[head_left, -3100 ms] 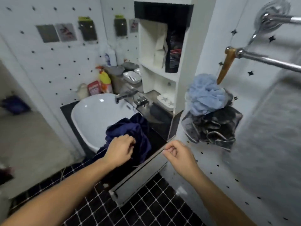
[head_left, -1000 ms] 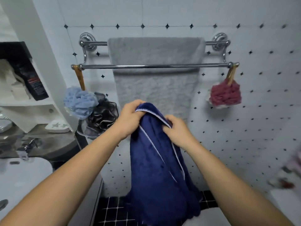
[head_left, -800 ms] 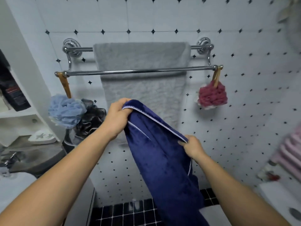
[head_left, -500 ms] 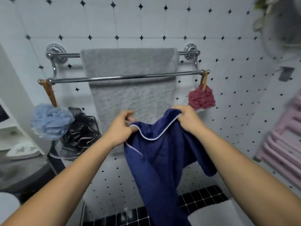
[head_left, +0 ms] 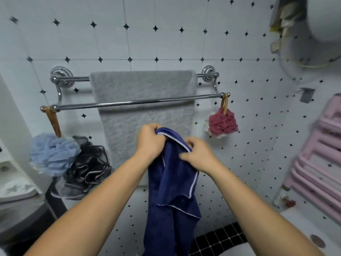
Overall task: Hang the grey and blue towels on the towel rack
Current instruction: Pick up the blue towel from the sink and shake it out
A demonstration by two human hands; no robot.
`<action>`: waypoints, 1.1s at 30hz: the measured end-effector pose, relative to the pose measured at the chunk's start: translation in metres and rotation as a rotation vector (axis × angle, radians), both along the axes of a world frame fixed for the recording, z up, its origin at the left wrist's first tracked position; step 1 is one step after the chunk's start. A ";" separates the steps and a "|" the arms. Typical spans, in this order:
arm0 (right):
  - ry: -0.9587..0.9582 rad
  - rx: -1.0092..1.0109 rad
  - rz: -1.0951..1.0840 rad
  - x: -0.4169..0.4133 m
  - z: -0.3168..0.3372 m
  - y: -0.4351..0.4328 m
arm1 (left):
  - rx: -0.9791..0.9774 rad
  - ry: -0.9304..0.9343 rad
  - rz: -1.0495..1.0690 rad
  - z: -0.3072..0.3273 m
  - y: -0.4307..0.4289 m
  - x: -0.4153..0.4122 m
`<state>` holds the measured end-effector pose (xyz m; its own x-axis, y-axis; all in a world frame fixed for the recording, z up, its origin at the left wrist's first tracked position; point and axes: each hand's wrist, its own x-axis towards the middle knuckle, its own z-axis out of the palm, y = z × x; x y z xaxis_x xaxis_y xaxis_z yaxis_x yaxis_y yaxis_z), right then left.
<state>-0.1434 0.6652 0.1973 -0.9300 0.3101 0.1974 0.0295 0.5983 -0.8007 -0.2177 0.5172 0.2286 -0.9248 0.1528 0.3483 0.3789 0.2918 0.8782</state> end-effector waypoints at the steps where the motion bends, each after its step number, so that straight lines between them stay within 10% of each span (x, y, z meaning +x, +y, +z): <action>1: -0.065 0.005 -0.020 0.001 -0.016 0.002 | 0.003 0.004 0.021 0.003 -0.004 -0.003; 8: 0.112 -0.675 -0.103 0.003 -0.011 0.009 | -0.246 0.160 0.146 0.003 -0.042 -0.005; 11: 0.203 -0.588 -0.006 -0.004 0.032 -0.013 | -0.418 0.186 -0.044 -0.012 -0.043 0.009; 16: 0.175 -0.075 0.198 -0.009 0.053 -0.057 | -0.089 0.082 -0.231 -0.006 -0.029 0.024; 21: 0.197 -0.365 0.182 0.002 0.025 -0.053 | 0.071 -0.056 -0.100 0.002 -0.041 0.013; 33: -0.396 -0.265 0.193 0.027 -0.140 0.006 | 0.376 0.064 -0.007 0.043 -0.066 0.003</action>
<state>-0.1160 0.6708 0.0569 -0.9628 0.1171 -0.2435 0.2702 0.4011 -0.8753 -0.2148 0.4515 0.2713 -0.8988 0.0100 0.4383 0.4374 -0.0489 0.8979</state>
